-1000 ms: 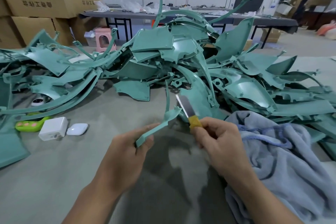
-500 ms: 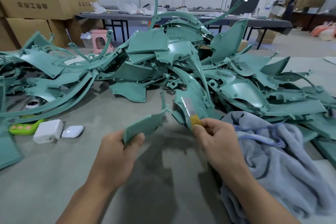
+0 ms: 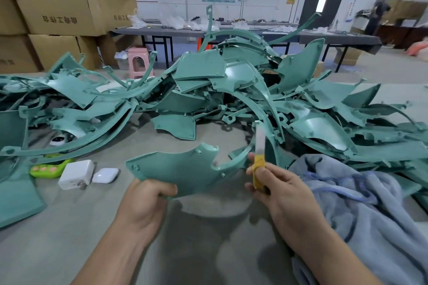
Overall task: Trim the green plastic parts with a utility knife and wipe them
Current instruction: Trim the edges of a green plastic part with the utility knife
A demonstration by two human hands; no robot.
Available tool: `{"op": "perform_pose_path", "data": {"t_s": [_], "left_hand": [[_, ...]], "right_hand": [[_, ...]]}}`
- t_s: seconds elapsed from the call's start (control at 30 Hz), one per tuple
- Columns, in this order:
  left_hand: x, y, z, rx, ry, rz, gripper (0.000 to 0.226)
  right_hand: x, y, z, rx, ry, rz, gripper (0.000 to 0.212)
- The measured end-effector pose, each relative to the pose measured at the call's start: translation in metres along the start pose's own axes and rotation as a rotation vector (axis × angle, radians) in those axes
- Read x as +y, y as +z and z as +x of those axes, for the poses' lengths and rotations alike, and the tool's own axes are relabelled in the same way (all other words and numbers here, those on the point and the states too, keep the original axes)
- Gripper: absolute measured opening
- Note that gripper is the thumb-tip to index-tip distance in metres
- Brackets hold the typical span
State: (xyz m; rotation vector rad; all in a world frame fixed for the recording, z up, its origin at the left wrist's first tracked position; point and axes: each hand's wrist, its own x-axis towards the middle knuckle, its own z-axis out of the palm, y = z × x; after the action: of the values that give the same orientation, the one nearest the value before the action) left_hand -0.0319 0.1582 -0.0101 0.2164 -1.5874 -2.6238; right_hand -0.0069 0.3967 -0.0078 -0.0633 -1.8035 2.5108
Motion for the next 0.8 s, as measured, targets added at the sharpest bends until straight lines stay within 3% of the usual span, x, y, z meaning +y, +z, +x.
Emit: {"op": "perform_pose_path", "data": {"t_s": [0.2, 0.3, 0.33, 0.43, 0.53, 0.6, 0.7, 0.8], "left_hand": [[0.016, -0.005, -0.003, 0.179, 0.018, -0.354, 0.051], [0.032, -0.017, -0.006, 0.076, 0.033, -0.492, 0.085], [0.034, -0.019, -0.006, 0.012, 0.031, -0.466, 0.089], [0.029, -0.016, -0.006, -0.09, -0.012, -0.193, 0.049], [0.014, -0.01, -0.003, -0.085, -0.034, -0.027, 0.051], [0.003, -0.008, -0.002, -0.039, -0.046, 0.062, 0.054], [-0.006, -0.004, -0.003, -0.004, -0.038, 0.134, 0.061], [-0.005, 0.0, 0.004, 0.097, 0.075, 0.095, 0.111]], "right_hand": [[-0.01, -0.001, 0.002, 0.08, -0.06, 0.008, 0.018], [-0.013, -0.002, 0.0, 0.004, -0.024, 0.048, 0.018], [-0.013, -0.002, -0.002, -0.053, 0.014, 0.085, 0.017], [-0.016, 0.001, -0.007, -0.261, 0.094, 0.205, 0.016], [-0.023, 0.0, -0.011, -0.326, 0.039, 0.204, 0.033], [-0.029, -0.004, -0.011, -0.257, -0.005, 0.223, 0.034], [-0.033, -0.011, -0.007, -0.027, 0.002, 0.265, 0.013], [-0.031, -0.017, 0.0, 0.151, 0.03, 0.321, 0.017]]}}
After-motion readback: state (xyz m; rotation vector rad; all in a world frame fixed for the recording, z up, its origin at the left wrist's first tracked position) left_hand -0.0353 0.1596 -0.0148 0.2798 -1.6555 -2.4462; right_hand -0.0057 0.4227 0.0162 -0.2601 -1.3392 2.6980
